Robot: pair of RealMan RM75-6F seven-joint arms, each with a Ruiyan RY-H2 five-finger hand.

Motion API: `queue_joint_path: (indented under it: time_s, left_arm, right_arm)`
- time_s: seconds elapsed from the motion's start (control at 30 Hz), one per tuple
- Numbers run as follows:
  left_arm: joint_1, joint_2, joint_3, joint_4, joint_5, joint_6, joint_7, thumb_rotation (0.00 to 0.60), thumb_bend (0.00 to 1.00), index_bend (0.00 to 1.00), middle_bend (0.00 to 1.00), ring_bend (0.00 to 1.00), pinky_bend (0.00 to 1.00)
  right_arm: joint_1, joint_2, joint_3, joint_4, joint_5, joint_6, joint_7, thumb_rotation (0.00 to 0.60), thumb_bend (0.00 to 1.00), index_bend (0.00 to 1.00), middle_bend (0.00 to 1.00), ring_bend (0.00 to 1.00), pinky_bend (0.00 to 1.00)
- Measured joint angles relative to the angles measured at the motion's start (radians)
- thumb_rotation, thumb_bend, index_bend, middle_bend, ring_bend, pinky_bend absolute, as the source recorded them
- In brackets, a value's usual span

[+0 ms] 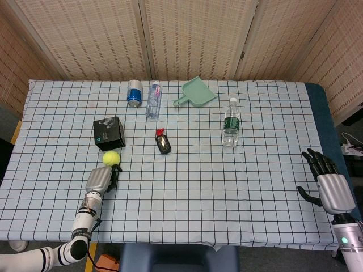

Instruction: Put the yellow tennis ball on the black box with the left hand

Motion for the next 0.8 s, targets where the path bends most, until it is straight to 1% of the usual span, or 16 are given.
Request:
queue_joint_path:
  time_s: [0.37,0.8]
  left_arm:
    - [-0.042,-0.001,0.012,0.044,-0.015,0.007,0.085,0.600,0.84,0.36,0.43,0.46,0.74]
    - [-0.086,-0.008,0.005,0.082,-0.012,0.008,0.130,0.600,0.82,0.36,0.44,0.46,0.73]
  right_arm:
    - [0.001,0.000,0.000,0.000,0.000,-0.002,0.000,0.600,0.21,0.05,0.00,0.00,0.10]
    - [0.001,0.001,-0.001,0.000,0.000,-0.004,0.002,0.600,0.21,0.05,0.00,0.00,0.10]
